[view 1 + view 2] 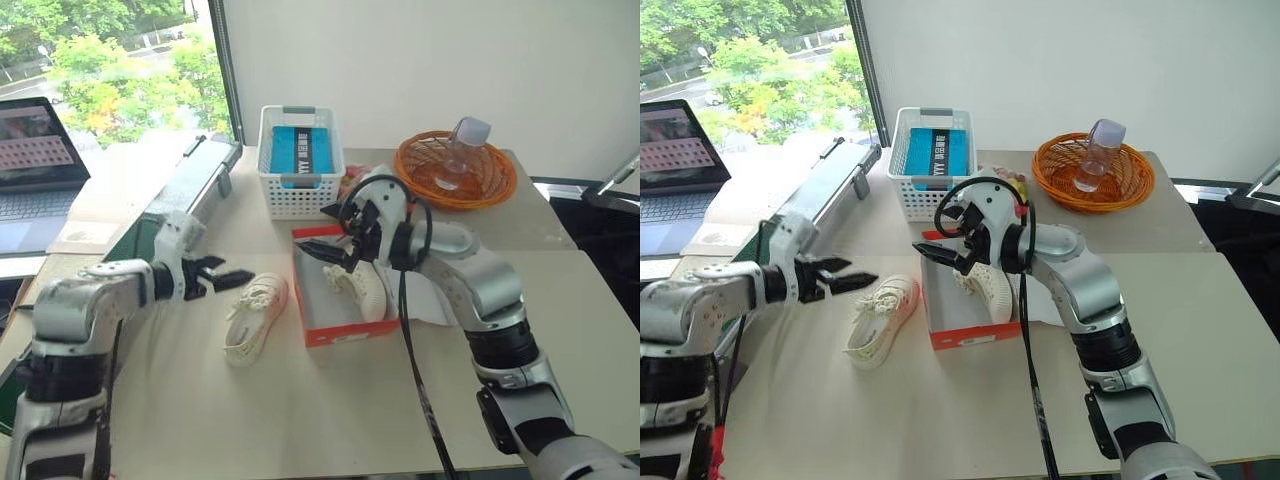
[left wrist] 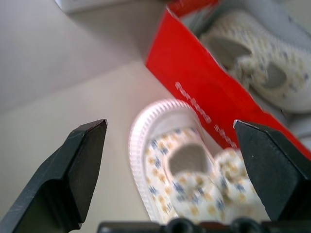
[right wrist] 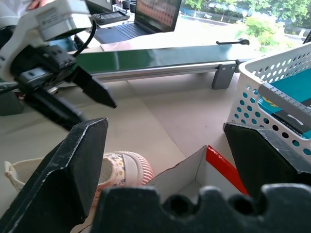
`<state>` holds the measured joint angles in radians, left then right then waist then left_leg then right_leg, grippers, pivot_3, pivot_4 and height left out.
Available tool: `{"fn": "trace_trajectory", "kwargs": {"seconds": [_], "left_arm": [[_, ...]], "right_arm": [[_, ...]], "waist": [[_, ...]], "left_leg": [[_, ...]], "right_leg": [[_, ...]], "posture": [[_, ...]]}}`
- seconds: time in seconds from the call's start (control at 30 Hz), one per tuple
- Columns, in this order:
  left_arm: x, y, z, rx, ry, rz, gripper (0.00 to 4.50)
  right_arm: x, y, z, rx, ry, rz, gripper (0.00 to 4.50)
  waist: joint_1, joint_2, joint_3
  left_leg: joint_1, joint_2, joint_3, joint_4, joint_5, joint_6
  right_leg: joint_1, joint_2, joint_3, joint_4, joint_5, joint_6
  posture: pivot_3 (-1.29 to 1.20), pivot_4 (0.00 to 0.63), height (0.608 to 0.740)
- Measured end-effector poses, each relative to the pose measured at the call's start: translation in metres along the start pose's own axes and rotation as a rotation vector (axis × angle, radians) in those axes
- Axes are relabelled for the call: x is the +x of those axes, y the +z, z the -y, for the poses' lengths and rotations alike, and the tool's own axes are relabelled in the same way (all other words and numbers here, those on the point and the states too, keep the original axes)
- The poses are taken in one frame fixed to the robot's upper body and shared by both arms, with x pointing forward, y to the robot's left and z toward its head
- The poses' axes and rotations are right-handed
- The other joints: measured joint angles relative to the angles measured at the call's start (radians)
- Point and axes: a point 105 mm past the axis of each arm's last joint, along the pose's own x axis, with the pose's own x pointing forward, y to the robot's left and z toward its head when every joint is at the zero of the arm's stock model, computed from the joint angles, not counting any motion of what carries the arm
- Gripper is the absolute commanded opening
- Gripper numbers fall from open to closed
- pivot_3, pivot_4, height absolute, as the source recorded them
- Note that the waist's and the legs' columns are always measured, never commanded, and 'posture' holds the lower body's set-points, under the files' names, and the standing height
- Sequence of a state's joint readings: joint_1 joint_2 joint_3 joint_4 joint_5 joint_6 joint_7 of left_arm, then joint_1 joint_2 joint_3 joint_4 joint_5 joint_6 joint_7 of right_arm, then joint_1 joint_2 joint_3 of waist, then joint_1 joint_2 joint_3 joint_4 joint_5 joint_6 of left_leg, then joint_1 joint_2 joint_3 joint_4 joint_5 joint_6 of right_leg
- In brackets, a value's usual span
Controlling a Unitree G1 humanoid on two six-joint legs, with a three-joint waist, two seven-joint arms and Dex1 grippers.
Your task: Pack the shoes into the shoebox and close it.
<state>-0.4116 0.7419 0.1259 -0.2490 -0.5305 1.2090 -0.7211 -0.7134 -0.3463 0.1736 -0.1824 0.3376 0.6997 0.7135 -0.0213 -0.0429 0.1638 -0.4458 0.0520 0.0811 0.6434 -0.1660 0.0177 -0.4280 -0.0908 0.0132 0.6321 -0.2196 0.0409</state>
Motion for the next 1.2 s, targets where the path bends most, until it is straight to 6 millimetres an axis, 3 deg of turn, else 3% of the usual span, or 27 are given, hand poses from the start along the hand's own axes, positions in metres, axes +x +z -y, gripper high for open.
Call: {"fn": "trace_trajectory", "kwargs": {"seconds": [0.23, 0.4, 0.67, 0.77, 0.8, 1.03, 1.07, 1.17, 1.2], "left_arm": [[-0.009, -0.016, 0.014, 0.013, -0.012, -0.079, 4.46], [-0.020, -0.034, 0.012, 0.058, 0.043, -0.165, 4.46], [0.003, -0.043, 0.017, 0.120, 0.092, -0.162, 4.46], [0.011, -0.056, 0.018, 0.140, 0.123, -0.183, 4.46], [0.015, -0.059, 0.018, 0.152, 0.133, -0.189, 3.95], [0.021, -0.063, 0.012, 0.189, 0.187, -0.186, 1.72], [0.022, -0.063, 0.011, 0.189, 0.193, -0.184, 1.18], [0.023, -0.059, 0.008, 0.190, 0.203, -0.167, 0.18], [0.024, -0.058, 0.007, 0.186, 0.206, -0.162, 0.08]], "right_arm": [[0.000, -0.002, 0.000, 0.006, -0.009, -0.001, 4.50], [-0.001, -0.004, 0.001, 0.012, -0.020, -0.001, 4.50], [0.000, -0.003, 0.001, 0.014, -0.024, 0.003, 4.50], [-0.001, -0.004, 0.002, 0.011, -0.029, -0.002, 4.50], [-0.002, -0.004, 0.003, 0.009, -0.033, -0.003, 4.50], [-0.003, -0.003, 0.004, 0.007, -0.039, -0.003, 4.50], [-0.003, -0.003, 0.004, 0.006, -0.040, -0.004, 4.50], [-0.004, -0.003, 0.005, 0.005, -0.046, -0.005, 4.50], [-0.004, -0.003, 0.005, 0.005, -0.047, -0.005, 4.50]], "waist": [[0.006, 0.000, 0.000], [0.005, 0.000, 0.000], [0.008, 0.000, 0.000], [0.006, 0.000, 0.000], [0.006, 0.000, 0.000], [0.007, 0.000, 0.000], [0.007, 0.000, 0.000], [0.007, 0.000, 0.000], [0.008, 0.000, 0.000]], "left_leg": [[0.000, 0.000, 0.000, 0.000, 0.000, 0.000], [0.000, 0.000, 0.000, -0.001, 0.000, 0.000], [0.000, 0.000, 0.000, -0.001, 0.000, 0.000], [0.000, 0.000, 0.000, -0.001, 0.000, 0.000], [0.000, 0.000, 0.000, -0.001, 0.000, 0.000], [0.000, 0.000, 0.001, -0.001, 0.000, 0.000], [0.000, 0.000, 0.001, -0.001, 0.000, 0.000], [0.000, 0.000, 0.000, -0.001, 0.000, 0.000], [0.000, 0.000, 0.000, -0.001, 0.000, 0.000]], "right_leg": [[0.000, 0.000, 0.000, -0.001, 0.000, -0.001], [-0.001, -0.001, 0.000, -0.001, 0.000, -0.001], [-0.001, -0.001, 0.000, -0.002, 0.000, -0.001], [-0.001, -0.001, 0.000, -0.002, 0.000, -0.001], [-0.001, -0.001, 0.000, -0.002, 0.000, -0.001], [-0.001, -0.001, 0.000, -0.002, 0.000, -0.001], [-0.001, -0.001, 0.000, -0.002, 0.000, -0.001], [-0.001, -0.001, 0.000, -0.002, 0.000, -0.001], [-0.001, -0.001, 0.000, -0.002, 0.000, -0.001]], "posture": [[0.00, 0.150, 0.740], [0.00, 0.150, 0.740], [0.00, 0.150, 0.740], [0.00, 0.150, 0.740], [0.00, 0.150, 0.740], [0.00, 0.150, 0.740], [0.00, 0.150, 0.740], [0.00, 0.150, 0.740], [0.00, 0.150, 0.740]]}}
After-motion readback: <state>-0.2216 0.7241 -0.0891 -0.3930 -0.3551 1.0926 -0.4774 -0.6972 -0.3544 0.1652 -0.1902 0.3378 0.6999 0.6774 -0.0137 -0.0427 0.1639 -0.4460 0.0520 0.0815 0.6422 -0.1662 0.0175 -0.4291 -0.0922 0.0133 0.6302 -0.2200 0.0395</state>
